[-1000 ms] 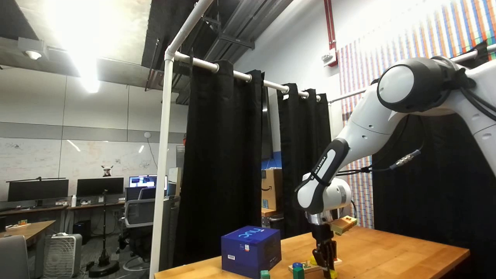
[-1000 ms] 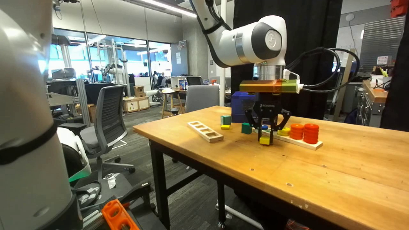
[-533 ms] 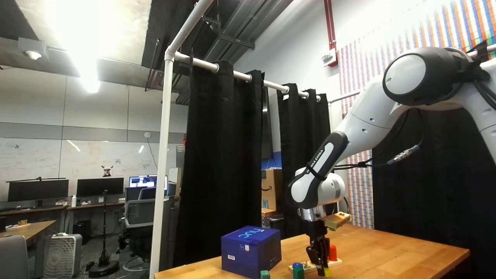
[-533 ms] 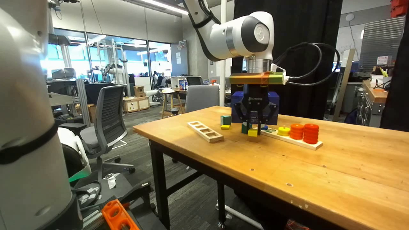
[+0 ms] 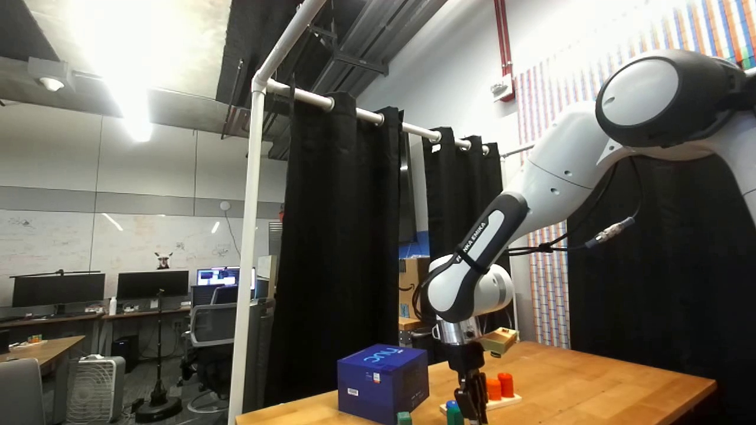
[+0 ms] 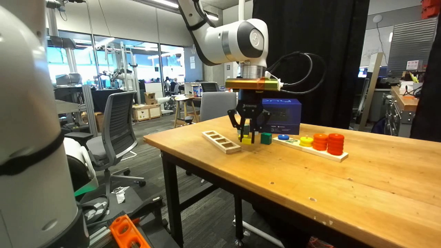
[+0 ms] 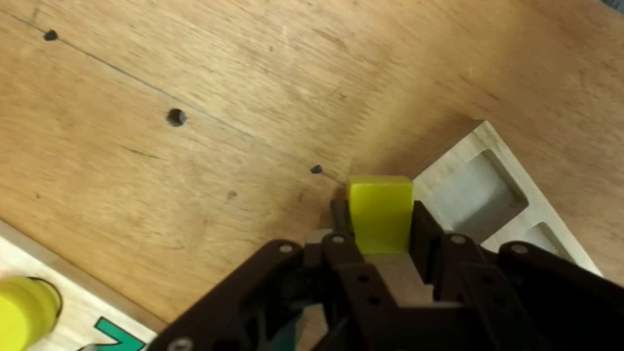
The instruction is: Put the yellow block on the table in the first compartment from the right of the wooden tray
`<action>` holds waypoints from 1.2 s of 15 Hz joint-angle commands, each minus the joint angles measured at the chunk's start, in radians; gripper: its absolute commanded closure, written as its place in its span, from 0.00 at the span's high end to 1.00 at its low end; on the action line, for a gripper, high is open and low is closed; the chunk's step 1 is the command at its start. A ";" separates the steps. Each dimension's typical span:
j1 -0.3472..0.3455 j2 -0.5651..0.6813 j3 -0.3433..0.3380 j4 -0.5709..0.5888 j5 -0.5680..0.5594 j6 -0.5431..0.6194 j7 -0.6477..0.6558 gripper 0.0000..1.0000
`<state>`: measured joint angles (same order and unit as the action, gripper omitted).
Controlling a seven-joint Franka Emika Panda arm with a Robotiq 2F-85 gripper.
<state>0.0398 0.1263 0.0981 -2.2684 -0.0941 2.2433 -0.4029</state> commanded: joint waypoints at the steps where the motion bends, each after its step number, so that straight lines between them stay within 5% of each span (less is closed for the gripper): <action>1: 0.020 -0.049 0.014 -0.035 -0.002 -0.018 -0.029 0.18; 18: 0.064 -0.102 0.051 -0.087 0.034 -0.009 -0.144 0.18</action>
<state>0.0948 0.0593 0.1452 -2.3382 -0.0876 2.2420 -0.5057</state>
